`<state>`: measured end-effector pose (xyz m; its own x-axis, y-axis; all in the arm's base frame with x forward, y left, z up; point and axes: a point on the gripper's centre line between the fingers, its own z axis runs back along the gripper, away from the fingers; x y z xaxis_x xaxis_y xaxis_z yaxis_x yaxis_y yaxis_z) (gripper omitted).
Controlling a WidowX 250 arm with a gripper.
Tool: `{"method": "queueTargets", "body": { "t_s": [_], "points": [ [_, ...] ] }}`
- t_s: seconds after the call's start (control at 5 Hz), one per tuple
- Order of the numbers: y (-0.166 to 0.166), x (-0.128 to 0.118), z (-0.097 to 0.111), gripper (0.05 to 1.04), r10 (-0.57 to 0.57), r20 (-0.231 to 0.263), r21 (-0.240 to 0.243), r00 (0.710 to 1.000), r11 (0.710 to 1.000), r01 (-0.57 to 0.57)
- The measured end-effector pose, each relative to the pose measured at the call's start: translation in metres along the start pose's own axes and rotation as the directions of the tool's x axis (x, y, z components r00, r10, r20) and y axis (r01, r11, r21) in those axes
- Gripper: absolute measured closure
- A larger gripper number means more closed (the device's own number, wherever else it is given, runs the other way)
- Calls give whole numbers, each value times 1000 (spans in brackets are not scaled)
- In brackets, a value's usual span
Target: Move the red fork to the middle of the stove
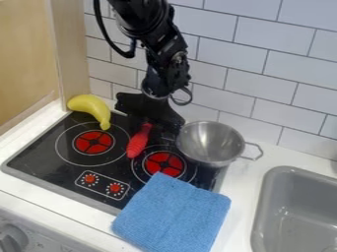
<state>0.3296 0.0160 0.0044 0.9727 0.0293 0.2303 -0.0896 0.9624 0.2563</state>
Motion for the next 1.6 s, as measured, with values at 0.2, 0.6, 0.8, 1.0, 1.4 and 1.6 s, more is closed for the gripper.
{"method": "queueTargets", "body": {
  "t_s": [0.2,0.6,0.8,1.0,1.4,1.6],
  "points": [
    [-1,1,0,738,5,6,-8,1000,1000,-5],
    [-1,-2,-1,367,29,-16,-10,999,1000,-29],
    [-1,-3,0,130,32,-21,-9,999,999,-32],
    [-1,-4,1,91,37,-25,-6,999,999,-37],
    [13,0,33,85,58,76,-13,995,998,-57],
    [24,-2,47,85,86,115,4,990,996,-87]
  ]
}}
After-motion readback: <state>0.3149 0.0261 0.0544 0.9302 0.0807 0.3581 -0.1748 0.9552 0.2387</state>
